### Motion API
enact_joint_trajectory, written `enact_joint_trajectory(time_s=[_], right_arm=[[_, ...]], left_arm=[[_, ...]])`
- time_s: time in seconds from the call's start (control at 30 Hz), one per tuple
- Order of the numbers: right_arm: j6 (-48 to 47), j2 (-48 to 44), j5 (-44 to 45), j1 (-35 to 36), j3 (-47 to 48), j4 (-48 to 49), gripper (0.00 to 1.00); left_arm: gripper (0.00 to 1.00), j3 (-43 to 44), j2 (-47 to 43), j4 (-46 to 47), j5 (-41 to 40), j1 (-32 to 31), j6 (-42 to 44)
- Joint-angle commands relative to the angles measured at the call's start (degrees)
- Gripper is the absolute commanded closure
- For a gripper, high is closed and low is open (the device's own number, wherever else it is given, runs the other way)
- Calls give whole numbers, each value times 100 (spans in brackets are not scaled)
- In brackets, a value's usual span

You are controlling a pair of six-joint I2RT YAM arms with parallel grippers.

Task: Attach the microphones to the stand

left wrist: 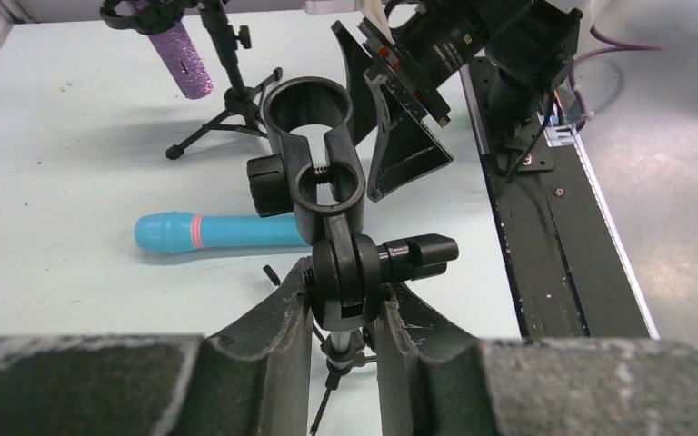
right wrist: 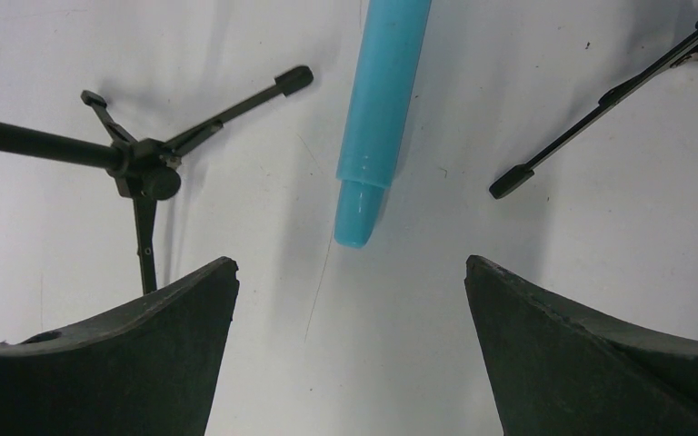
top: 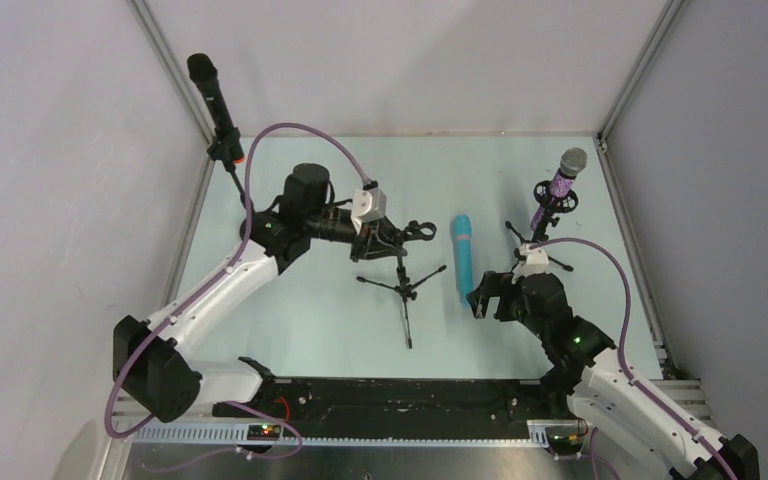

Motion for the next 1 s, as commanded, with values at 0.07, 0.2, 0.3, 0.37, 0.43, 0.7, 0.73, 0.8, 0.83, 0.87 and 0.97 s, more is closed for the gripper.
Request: enact_joint_trajectory(time_s=[0.07, 0.2, 0.3, 0.37, 0.43, 0.7, 0.73, 0.8, 0.83, 0.87, 0.97], right_arm=[[3, 19, -22, -21, 71, 34, 0], [17, 44, -16, -25, 62, 43, 0], [42, 68, -22, -25, 62, 52, 0], [55, 73, -27, -21, 60, 56, 0], [58, 69, -27, -21, 60, 46, 0], [41, 46, 7, -24, 60, 2, 0], [43, 46, 1, -22, 60, 7, 0], [49, 59, -7, -21, 65, 29, 0], [49, 68, -11, -25, 61, 34, 0], [52, 75, -17, -24, 60, 46, 0], [57, 90, -35, -21, 64, 53, 0]], left_arm=[[100, -179, -296, 191, -177, -288, 675], [96, -234, -273, 192, -414, -431, 806], [73, -133, -129, 192, -449, -456, 694], [53, -77, -61, 191, -463, -463, 653], [34, -48, -15, 191, -451, -472, 660], [10, -60, -55, 184, -543, -490, 851], [9, -68, -77, 188, -549, -487, 879], [7, -99, -187, 182, -574, -494, 943], [5, -133, -222, 181, -619, -490, 977], [4, -188, -292, 185, -685, -491, 1067], [1, -328, -481, 189, -969, -493, 1319]])
